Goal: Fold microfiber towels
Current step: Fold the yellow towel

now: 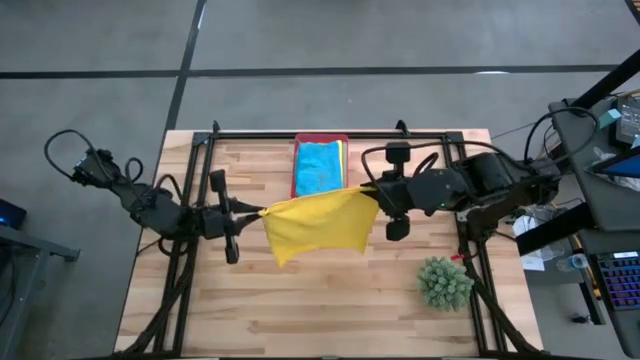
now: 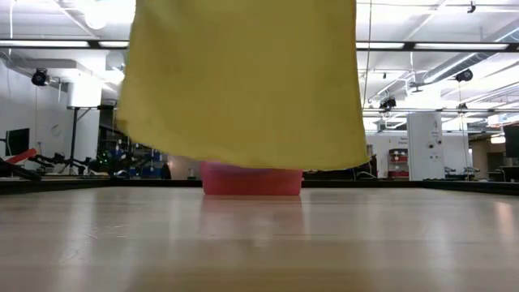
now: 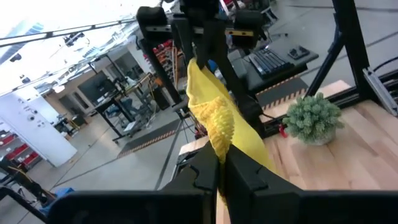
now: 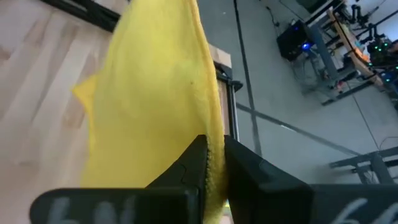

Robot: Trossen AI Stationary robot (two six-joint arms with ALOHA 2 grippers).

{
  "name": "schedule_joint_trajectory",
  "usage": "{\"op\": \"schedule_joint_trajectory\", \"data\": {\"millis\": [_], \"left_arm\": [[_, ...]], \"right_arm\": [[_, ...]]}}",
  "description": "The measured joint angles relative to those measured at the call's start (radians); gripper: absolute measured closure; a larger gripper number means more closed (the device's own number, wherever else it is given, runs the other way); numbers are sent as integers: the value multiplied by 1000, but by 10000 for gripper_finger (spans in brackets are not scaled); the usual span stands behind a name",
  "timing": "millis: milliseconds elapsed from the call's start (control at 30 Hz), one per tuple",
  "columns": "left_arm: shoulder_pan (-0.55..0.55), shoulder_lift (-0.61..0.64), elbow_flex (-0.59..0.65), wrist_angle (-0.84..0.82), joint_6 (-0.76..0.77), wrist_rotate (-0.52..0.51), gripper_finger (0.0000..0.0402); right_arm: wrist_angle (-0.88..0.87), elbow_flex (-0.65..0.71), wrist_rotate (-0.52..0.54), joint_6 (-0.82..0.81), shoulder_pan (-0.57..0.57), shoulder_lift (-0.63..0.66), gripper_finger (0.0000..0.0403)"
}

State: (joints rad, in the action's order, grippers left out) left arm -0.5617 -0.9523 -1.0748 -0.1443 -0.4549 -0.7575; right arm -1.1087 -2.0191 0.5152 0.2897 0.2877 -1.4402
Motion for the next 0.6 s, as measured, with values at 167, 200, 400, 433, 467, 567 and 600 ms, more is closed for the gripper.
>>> {"op": "schedule_joint_trajectory", "data": {"millis": [167,200,400,433,467,567,600], "left_arm": [[14,12,0,-82,1,-43,402],[19,19,0,-111,1,-57,402],[38,66,0,-294,2,-60,402],[36,71,0,-312,7,-40,402],[36,74,0,-322,28,-18,402],[35,69,6,-318,121,98,402],[35,58,12,-317,147,141,402]], "right_arm": [[5,21,0,21,-47,-1,365],[6,24,0,25,-58,-1,365],[5,25,-46,18,-82,0,365],[3,25,-89,7,-81,1,365],[1,25,-139,-16,-81,1,365],[-9,42,-246,-88,-67,0,365],[-13,56,-262,-100,-57,-1,365]]}}
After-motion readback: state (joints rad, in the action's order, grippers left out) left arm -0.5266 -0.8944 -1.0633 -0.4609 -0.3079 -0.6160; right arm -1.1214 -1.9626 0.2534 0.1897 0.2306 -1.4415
